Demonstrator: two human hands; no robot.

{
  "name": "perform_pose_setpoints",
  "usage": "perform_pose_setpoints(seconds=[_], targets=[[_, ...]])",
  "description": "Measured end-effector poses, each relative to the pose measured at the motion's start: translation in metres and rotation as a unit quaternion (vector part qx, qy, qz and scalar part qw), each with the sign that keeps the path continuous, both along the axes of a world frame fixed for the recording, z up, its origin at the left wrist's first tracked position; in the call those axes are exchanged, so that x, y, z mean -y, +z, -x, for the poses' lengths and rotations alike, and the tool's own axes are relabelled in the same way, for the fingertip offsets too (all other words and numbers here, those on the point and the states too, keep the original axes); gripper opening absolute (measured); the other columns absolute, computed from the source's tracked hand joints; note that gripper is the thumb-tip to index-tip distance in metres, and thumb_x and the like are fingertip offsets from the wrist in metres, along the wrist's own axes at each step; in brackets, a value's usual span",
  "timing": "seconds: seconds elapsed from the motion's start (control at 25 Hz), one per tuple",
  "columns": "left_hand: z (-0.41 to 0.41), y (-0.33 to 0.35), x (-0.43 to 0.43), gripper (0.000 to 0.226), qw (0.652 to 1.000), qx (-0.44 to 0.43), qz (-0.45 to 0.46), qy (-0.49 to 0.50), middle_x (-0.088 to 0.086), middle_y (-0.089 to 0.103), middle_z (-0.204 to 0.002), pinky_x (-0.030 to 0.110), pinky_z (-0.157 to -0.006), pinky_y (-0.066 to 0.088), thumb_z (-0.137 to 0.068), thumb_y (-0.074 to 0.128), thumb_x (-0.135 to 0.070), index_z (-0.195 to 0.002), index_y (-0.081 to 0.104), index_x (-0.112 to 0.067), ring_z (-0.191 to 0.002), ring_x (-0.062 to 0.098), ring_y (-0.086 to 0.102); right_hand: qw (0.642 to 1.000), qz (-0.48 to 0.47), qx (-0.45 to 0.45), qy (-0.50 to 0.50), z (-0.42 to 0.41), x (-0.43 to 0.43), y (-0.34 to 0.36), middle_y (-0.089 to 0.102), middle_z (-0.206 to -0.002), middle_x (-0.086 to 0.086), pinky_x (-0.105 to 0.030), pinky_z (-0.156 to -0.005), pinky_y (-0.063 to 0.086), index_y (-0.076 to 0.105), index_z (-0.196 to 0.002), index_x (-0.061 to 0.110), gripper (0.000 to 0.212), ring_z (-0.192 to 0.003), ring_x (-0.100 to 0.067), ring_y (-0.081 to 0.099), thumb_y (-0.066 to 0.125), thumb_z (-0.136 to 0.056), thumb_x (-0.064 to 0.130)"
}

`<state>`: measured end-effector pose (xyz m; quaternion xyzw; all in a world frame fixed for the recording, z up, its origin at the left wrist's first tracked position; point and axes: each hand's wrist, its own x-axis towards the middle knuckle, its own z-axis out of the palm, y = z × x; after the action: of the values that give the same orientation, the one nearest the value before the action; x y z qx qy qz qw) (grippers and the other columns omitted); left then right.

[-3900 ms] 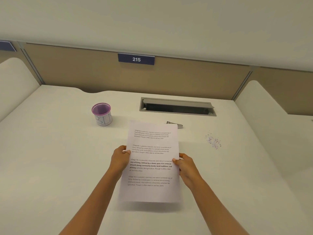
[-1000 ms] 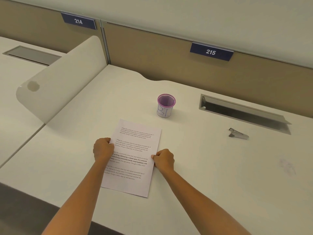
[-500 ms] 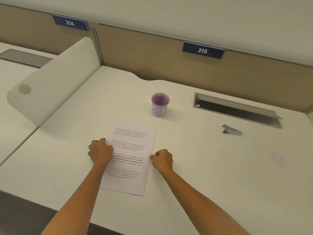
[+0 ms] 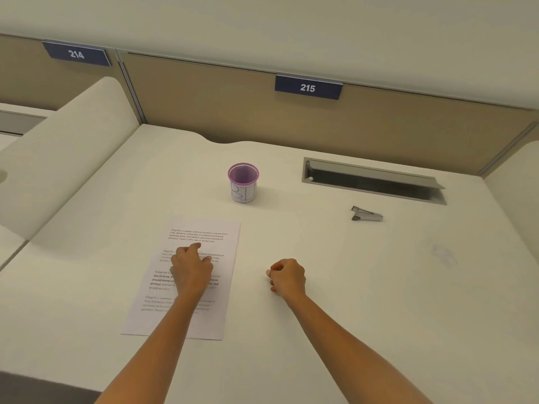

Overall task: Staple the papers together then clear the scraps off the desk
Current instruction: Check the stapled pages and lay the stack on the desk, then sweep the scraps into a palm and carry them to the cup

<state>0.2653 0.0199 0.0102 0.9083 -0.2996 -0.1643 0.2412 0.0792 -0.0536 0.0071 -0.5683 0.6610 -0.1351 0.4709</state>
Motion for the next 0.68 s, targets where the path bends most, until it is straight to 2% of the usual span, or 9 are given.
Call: perform_pose_setpoints(seconds=[0.28, 0.48, 0.68], targets=[[0.079, 0.002, 0.040, 0.043, 0.996, -0.039, 0.051, -0.065, 0.019, 0.055, -0.127, 0.048, -0.098, 0.042, -0.090, 0.065, -0.018, -0.131, 0.057, -0.009, -0.119, 0.036, 0.049, 0.999, 0.011, 0.018, -0.026, 0.068, 0.025, 0.012, 0.071, -0.083, -0.005, -0.041, -0.072, 0.061, 0.066, -0.080, 0.013, 0.008, -0.069, -0.027, 0.073, 0.064, -0.085, 0.007], [0.158, -0.002, 0.077, 0.041, 0.986, -0.070, 0.063, -0.137, 0.011, 0.056, -0.128, 0.043, -0.096, 0.046, -0.089, 0.066, -0.023, -0.129, 0.058, -0.014, -0.119, 0.027, 0.053, 0.998, 0.020, 0.022, -0.063, 0.138, 0.052, 0.016, 0.072, -0.084, -0.006, -0.041, -0.071, 0.061, 0.066, -0.080, 0.014, 0.009, -0.070, -0.028, 0.073, 0.064, -0.084, 0.006], [0.243, -0.001, 0.116, 0.040, 0.969, -0.072, 0.055, -0.231, 0.007, 0.057, -0.128, 0.035, -0.094, 0.045, -0.091, 0.064, -0.023, -0.130, 0.058, -0.014, -0.119, 0.023, 0.055, 0.994, 0.037, 0.013, -0.098, 0.214, 0.087, 0.010, 0.074, -0.089, -0.007, -0.040, -0.078, 0.059, 0.073, -0.088, 0.012, 0.008, -0.080, -0.027, 0.071, 0.067, -0.083, 0.010]])
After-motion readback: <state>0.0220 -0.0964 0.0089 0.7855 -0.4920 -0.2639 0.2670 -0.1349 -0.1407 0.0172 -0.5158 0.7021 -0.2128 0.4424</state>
